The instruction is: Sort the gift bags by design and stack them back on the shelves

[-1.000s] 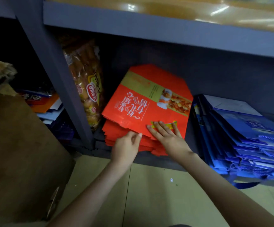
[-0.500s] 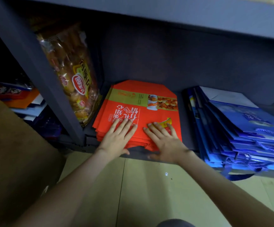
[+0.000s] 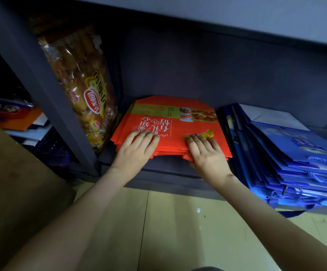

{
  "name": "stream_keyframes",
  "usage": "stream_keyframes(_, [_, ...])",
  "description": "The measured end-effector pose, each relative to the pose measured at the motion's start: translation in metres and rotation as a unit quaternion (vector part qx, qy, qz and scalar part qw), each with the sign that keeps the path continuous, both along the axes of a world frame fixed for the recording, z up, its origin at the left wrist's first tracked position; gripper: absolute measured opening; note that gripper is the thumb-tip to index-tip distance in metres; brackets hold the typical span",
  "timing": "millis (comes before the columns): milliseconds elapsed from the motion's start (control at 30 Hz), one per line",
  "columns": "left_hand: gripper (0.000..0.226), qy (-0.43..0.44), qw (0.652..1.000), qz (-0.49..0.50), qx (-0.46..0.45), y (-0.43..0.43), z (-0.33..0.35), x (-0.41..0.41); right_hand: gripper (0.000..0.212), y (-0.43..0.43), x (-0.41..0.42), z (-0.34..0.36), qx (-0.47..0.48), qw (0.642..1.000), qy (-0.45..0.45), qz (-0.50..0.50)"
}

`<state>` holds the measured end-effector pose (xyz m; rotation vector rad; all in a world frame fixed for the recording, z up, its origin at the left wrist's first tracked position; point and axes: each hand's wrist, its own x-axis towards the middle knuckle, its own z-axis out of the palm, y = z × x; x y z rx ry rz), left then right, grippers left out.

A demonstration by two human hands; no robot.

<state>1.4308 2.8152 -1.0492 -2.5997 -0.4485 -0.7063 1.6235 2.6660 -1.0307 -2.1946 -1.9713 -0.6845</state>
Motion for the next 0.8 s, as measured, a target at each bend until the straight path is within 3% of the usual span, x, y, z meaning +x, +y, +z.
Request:
stream_keyframes(133, [0.033,-0.033,0.998,-0.019,0.044,0.018,0.005,0.0,0.04,0.002,0.0,0.006,0.01,1.0,-0.013,0.003])
stream_keyframes(233, [0.032,-0.04,0.999,-0.018,0.02,0.016,-0.008,-0.004,0.05,-0.001,-0.004,-0.005,-0.009,1.0,-0.017,-0.003])
stream_keyframes(333, [0.052,0.041,0.997,0.003,-0.069,0.003,-0.027,-0.009,0.059,-0.012,-0.01,-0.026,-0.076,0.996,0.002,-0.046])
stream_keyframes(433, [0.074,0.125,0.983,0.014,-0.131,-0.005,-0.032,-0.014,0.092,-0.019,-0.013,-0.034,-0.176,0.972,0.075,-0.136])
stream_keyframes(533, [0.08,0.116,0.98,-0.005,-0.162,-0.006,-0.022,-0.023,0.097,-0.025,-0.014,-0.038,-0.19,0.972,0.074,-0.116])
stream_keyframes(600, [0.079,0.084,0.978,0.04,-0.189,-0.004,-0.02,-0.031,0.092,-0.027,-0.018,-0.037,-0.174,0.976,0.082,-0.104])
stream_keyframes(667, [0.081,0.043,0.962,0.114,-0.244,-0.005,-0.021,-0.039,0.088,-0.027,-0.024,-0.036,-0.148,0.979,0.098,-0.095])
stream_keyframes(800, [0.09,0.016,0.892,0.169,-0.42,-0.012,-0.023,-0.043,0.087,-0.027,-0.019,-0.037,-0.133,0.975,0.133,-0.118])
